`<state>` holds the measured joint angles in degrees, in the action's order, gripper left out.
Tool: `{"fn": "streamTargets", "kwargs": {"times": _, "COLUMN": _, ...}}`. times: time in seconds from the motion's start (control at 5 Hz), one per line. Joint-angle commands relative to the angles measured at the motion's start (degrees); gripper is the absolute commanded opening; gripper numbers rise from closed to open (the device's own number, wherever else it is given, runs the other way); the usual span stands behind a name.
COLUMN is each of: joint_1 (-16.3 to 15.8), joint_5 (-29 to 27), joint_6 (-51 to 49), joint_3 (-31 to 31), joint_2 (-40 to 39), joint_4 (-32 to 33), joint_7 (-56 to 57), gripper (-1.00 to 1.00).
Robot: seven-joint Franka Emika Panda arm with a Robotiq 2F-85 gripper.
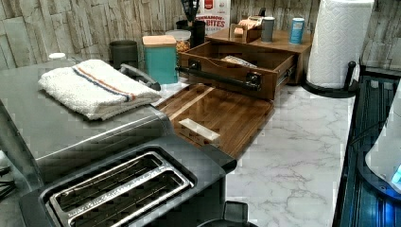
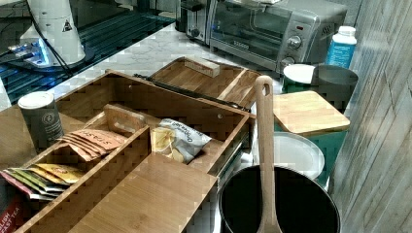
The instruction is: Close the drawer.
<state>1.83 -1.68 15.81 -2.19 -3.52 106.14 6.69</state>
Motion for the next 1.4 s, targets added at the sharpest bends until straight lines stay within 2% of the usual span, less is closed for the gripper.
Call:
{"fn": "streamTargets", "kwargs": {"times": 0.2, "joint_1": 0.1, "joint_5": -0.2, "joint_6": 0.0, "joint_3": -0.1, "joint_2": 0.0, "joint_4": 0.0, "joint_7": 0.0, "gripper": -1.0}}
{"fn": "streamTargets", "kwargs": {"times": 0.4, "joint_1": -0.7, "joint_5": 1.7, "joint_6": 9.4, "joint_3": 0.8, "joint_2": 1.9, "joint_4": 8.2, "joint_7": 5.8, "gripper": -1.0}}
{"fn": "streamTargets", "kwargs": {"times": 0.6, "joint_1": -0.6, "joint_5": 1.7, "joint_6": 14.7, "joint_3": 1.4, "joint_2": 0.5, "joint_4": 11.1, "joint_7": 16.7, "gripper": -1.0}}
{"fn": "streamTargets", "kwargs": {"times": 1.0, "joint_1": -1.8, "joint_5": 5.7, "joint_6": 17.9, "joint_3": 1.6, "joint_2": -4.7, "joint_4": 11.5, "joint_7": 30.1, "gripper": -1.0}}
{"fn": "streamTargets", "kwargs": {"times": 1.2, "joint_1": -1.6, "joint_5": 9.3, "joint_6": 21.1, "joint_3": 1.4, "joint_2": -8.0, "joint_4": 10.9, "joint_7": 34.1, "gripper": -1.0}}
{"fn": "streamTargets", "kwargs": {"times": 1.4, "joint_1": -0.7, "joint_5": 10.1, "joint_6": 22.6, "joint_3": 1.5, "joint_2": -11.8, "joint_4": 8.5, "joint_7": 37.3, "gripper": -1.0}}
